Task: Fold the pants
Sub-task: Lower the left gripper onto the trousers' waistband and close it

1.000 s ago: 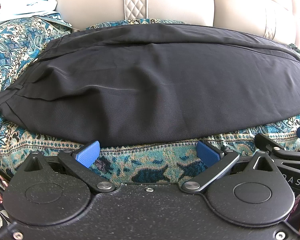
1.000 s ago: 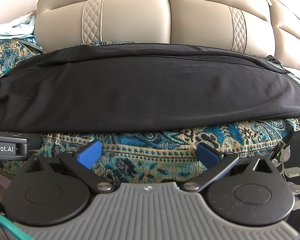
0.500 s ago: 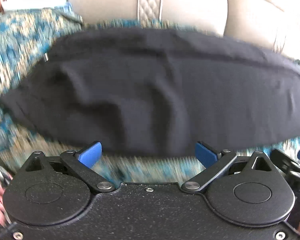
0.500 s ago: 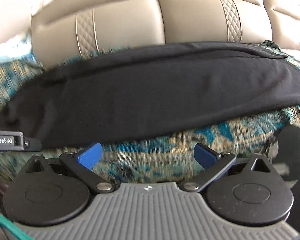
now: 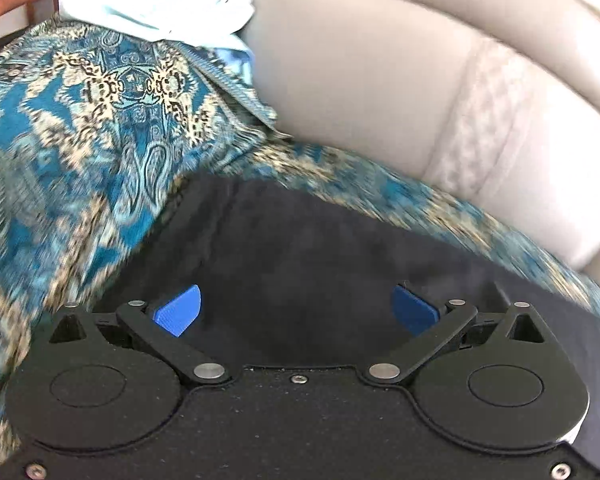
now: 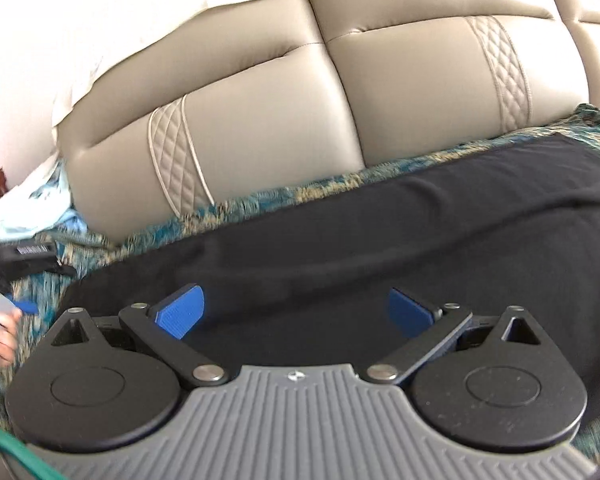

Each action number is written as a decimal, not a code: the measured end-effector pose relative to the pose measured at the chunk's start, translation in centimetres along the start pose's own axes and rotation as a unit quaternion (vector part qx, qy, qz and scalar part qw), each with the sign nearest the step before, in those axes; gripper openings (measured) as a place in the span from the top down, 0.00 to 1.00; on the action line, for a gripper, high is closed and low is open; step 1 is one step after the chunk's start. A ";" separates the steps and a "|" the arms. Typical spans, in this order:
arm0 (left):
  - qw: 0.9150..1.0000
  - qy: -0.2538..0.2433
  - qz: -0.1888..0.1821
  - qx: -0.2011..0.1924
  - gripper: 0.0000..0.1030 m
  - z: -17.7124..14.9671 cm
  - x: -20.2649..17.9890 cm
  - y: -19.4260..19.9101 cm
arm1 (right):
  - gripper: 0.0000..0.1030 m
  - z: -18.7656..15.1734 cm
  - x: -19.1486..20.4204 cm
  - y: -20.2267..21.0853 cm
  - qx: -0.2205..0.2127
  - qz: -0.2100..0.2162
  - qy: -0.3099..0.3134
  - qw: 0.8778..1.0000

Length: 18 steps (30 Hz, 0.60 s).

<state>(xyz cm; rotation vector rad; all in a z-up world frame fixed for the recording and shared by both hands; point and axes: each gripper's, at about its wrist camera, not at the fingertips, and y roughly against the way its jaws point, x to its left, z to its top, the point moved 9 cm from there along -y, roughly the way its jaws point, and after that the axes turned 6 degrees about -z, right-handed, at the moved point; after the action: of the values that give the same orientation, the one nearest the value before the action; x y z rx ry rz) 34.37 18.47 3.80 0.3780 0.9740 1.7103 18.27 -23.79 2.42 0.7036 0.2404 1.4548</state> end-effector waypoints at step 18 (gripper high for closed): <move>0.970 0.145 0.192 0.018 0.00 4.1 5.3 -16.1 | 0.00 2.7 0.4 -10.0 0.053 -0.076 0.026 0.995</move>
<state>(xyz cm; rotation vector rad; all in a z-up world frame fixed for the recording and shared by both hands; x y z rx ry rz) 45.50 26.36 -7.01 0.3630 1.2035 2.1442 28.03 -23.82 -1.12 0.7179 0.4054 1.3225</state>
